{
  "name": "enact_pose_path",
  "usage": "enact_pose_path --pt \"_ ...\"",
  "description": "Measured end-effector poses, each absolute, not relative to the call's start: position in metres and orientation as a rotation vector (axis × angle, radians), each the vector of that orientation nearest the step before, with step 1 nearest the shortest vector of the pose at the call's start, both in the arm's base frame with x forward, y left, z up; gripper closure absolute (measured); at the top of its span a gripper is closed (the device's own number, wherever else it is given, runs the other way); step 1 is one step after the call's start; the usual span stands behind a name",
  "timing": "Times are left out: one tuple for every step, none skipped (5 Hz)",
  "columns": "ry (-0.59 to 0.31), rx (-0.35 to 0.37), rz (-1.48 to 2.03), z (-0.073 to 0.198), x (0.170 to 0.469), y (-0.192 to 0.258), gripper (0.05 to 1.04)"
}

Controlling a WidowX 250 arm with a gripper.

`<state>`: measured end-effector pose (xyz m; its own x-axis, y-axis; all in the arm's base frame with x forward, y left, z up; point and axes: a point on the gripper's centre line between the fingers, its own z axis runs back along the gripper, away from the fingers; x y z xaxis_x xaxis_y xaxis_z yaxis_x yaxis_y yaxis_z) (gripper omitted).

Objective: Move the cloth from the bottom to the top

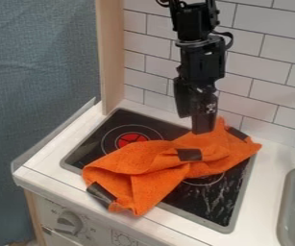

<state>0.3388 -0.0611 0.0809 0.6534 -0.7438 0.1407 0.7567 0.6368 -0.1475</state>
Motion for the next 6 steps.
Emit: enact_pose_path --pt "-0.032 -0.23 -0.822 0.071 0.334 -0.063 0.085" --pt "-0.019 -0.332 -0.585 0.079 0.334 -0.069 0.085" --pt "-0.019 -0.309 -0.324 0.078 0.342 -0.061 0.085" --pt "-0.054 -0.154 -0.148 0.076 0.35 -0.053 0.085" --pt "-0.118 -0.011 -0.027 0.073 0.357 -0.054 0.085" --pt "-0.147 0.061 0.109 0.063 0.364 -0.046 0.085"
